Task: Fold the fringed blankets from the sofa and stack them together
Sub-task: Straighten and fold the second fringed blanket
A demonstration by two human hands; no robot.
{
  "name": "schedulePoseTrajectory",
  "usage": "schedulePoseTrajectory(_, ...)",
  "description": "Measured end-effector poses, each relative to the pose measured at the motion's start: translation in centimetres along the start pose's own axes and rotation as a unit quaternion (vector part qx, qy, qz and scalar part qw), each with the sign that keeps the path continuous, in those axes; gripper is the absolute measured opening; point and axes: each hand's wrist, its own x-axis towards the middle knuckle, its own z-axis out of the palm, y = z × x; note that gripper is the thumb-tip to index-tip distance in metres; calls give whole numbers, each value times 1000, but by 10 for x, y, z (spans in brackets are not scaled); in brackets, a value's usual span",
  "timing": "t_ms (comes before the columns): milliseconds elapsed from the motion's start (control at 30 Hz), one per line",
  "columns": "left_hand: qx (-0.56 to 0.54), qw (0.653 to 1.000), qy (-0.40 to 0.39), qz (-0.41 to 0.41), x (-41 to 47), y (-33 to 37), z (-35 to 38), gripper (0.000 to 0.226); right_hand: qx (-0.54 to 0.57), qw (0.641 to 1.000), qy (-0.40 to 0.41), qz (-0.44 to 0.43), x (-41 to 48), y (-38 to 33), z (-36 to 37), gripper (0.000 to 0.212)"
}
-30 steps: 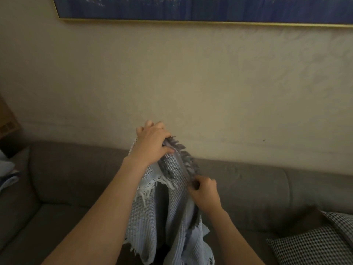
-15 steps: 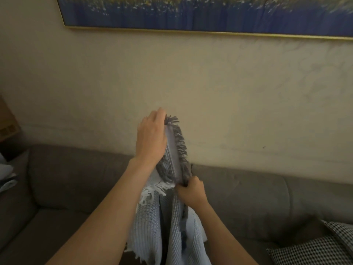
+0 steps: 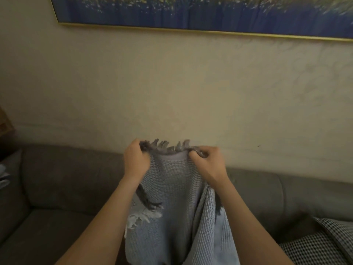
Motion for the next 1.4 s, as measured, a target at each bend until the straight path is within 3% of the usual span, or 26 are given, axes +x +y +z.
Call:
schedulePoseTrajectory(67, 20, 999, -41, -6, 0, -7, -1, 33, -17, 1000, 12, 8, -3, 10, -2, 35)
schedulePoseTrajectory(167, 46, 989, -135, -25, -10, -6, 3, 32, 25, 999, 16, 40, -9, 17, -2, 15)
schedulePoseTrajectory(233, 57, 987, -149, -27, -16, -6, 7, 26, 83, 993, -8, 84, -14, 13, 0, 27)
schedulePoseTrajectory(333, 40, 985, -169, -19, -22, -8, 12, 38, 175, 974, -8, 143, -20, 4, -1, 19)
schedulePoseTrajectory(433, 18, 976, -218, 14, -22, -10, 15, 19, 247, 945, -4, 213, -24, -2, -4, 25)
schedulePoseTrajectory(667, -85, 957, -275, 43, -35, -16, 18, 33, 271, 921, -2, 281, -30, -9, -2, 32)
schedulePoseTrajectory(833, -151, 950, -270, 28, -58, -7, 4, 58, 269, 925, 14, 268, -35, -6, 2, 43)
schedulePoseTrajectory(900, -144, 943, -298, 33, -60, -6, 5, 39, 254, 932, 14, 258, -37, -6, 3, 47)
schedulePoseTrajectory(967, -126, 948, -288, 42, -59, -3, 8, 20, 269, 928, 4, 257, -39, -8, 4, 32)
schedulePoseTrajectory(1067, -139, 958, -247, 45, -60, 3, 10, 24, 310, 914, -27, 259, -43, -6, 6, 27)
schedulePoseTrajectory(1133, -186, 944, -272, 18, -61, 6, 4, 13, 320, 910, -42, 261, -45, -4, 5, 31)
schedulePoseTrajectory(1300, -236, 914, -318, -91, -60, 13, 3, 17, 283, 927, -72, 234, -49, 4, 7, 31)
schedulePoseTrajectory(1400, -239, 898, -359, -85, -65, 27, 4, 23, 251, 943, -96, 197, -53, 6, 11, 29)
